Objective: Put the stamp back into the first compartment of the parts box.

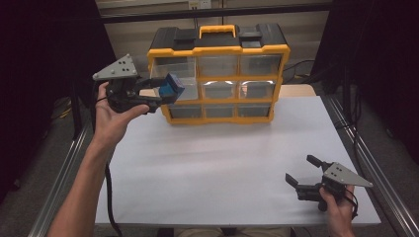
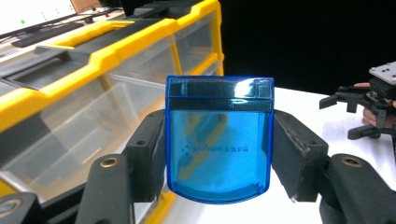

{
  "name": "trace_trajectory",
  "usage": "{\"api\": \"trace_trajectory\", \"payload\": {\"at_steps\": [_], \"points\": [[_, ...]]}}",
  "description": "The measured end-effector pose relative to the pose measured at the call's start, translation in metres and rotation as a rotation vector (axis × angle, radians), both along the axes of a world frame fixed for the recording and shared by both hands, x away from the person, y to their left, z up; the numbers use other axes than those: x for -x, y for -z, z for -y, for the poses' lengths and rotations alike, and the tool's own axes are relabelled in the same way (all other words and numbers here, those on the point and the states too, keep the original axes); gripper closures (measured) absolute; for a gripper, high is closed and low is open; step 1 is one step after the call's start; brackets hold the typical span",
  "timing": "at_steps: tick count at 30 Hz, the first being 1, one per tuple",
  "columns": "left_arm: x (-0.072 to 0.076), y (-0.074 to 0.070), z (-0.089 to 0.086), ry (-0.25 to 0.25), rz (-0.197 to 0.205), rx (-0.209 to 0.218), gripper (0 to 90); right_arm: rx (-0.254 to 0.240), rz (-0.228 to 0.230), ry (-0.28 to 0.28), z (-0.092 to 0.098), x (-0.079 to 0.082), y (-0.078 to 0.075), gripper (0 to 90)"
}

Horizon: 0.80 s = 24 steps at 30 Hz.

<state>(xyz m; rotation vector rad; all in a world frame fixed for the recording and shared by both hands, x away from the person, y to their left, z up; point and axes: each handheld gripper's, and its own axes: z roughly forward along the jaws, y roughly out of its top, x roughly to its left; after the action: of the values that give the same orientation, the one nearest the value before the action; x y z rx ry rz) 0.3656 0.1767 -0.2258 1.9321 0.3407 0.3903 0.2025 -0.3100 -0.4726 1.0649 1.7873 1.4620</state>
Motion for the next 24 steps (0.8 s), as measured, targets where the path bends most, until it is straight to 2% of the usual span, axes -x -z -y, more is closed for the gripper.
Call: {"api": "trace_trajectory", "payload": {"at_steps": [9,10,17,21,22,24], "points": [[-0.013,-0.015,-0.003,-0.035,-0.006,-0.044,41.7,0.001,0.001,-0.002,0.0,0.0,0.0,0.1],[-0.016,-0.019,-0.004,-0.052,-0.001,-0.05,41.6,-0.001,0.001,-0.002,0.0,0.0,0.0,0.1],[-0.03,-0.031,-0.005,-0.076,-0.014,-0.055,41.6,0.0,0.002,-0.003,0.0,0.0,0.0,0.1],[-0.04,-0.038,-0.005,-0.096,-0.017,-0.092,41.6,-0.005,0.0,-0.001,0.0,-0.001,0.001,0.1],[-0.042,-0.041,-0.002,-0.119,-0.002,-0.125,41.7,-0.003,0.001,-0.002,0.0,-0.001,0.001,0.1],[-0.044,-0.042,-0.001,-0.117,-0.002,-0.138,41.6,-0.001,-0.001,-0.004,0.0,-0.001,0.001,0.1]]}}
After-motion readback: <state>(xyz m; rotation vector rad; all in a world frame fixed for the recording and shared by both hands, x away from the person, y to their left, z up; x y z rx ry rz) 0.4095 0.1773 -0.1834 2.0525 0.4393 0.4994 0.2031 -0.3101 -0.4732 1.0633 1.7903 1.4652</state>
